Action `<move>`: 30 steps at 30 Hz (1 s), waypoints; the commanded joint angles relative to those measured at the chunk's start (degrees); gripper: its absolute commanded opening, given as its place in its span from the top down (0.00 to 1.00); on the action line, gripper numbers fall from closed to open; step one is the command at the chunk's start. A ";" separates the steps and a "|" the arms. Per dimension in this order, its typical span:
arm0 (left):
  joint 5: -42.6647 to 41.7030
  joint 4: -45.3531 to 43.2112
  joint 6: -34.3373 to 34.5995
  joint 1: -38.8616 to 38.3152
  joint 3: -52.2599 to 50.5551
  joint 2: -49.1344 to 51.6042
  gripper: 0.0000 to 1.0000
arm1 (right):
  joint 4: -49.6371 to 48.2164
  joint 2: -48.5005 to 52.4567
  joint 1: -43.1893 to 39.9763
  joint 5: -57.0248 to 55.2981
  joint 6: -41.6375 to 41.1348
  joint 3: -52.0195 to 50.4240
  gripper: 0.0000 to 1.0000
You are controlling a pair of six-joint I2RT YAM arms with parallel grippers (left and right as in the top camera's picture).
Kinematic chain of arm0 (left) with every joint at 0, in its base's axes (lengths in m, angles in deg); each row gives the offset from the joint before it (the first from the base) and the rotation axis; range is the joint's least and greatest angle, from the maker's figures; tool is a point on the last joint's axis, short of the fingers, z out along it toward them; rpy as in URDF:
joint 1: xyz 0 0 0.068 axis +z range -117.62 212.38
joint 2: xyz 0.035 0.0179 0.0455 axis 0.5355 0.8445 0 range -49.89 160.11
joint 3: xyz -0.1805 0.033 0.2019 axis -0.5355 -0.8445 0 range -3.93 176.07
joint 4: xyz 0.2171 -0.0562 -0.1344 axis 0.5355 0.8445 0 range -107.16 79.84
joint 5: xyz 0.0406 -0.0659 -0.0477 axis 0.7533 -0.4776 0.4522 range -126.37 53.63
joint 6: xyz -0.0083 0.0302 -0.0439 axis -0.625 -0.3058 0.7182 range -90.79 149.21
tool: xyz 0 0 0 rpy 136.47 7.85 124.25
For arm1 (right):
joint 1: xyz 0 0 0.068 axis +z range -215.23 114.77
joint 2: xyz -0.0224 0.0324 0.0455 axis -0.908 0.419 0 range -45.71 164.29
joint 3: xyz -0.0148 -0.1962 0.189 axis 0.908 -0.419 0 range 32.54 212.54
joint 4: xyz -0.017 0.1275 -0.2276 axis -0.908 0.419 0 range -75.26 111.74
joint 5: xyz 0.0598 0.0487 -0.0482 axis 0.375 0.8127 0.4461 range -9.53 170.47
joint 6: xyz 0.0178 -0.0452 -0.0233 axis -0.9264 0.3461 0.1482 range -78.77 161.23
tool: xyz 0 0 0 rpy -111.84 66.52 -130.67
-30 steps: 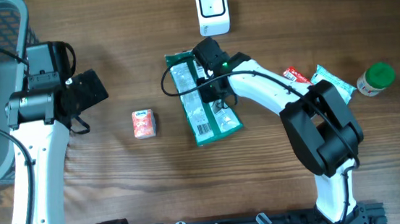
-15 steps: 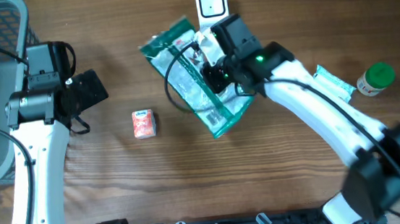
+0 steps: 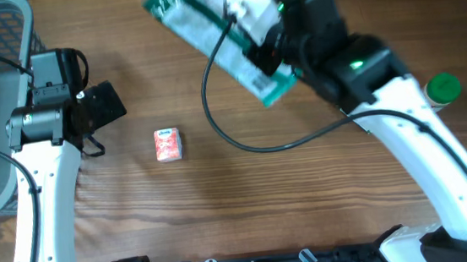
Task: Scan the item barcode
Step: 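Raise the gloves bag and hold it against the scanner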
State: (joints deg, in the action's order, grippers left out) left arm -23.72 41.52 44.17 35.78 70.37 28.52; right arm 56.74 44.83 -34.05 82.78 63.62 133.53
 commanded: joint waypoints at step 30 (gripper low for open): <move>0.90 -0.17 0.50 0.26 0.81 -0.72 0.00 | -48.43 39.45 -0.70 -35.89 37.11 10.91 0.96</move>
State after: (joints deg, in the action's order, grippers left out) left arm -23.70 41.50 44.19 35.78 70.37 28.52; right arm 14.91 80.79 -34.36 51.61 95.58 144.20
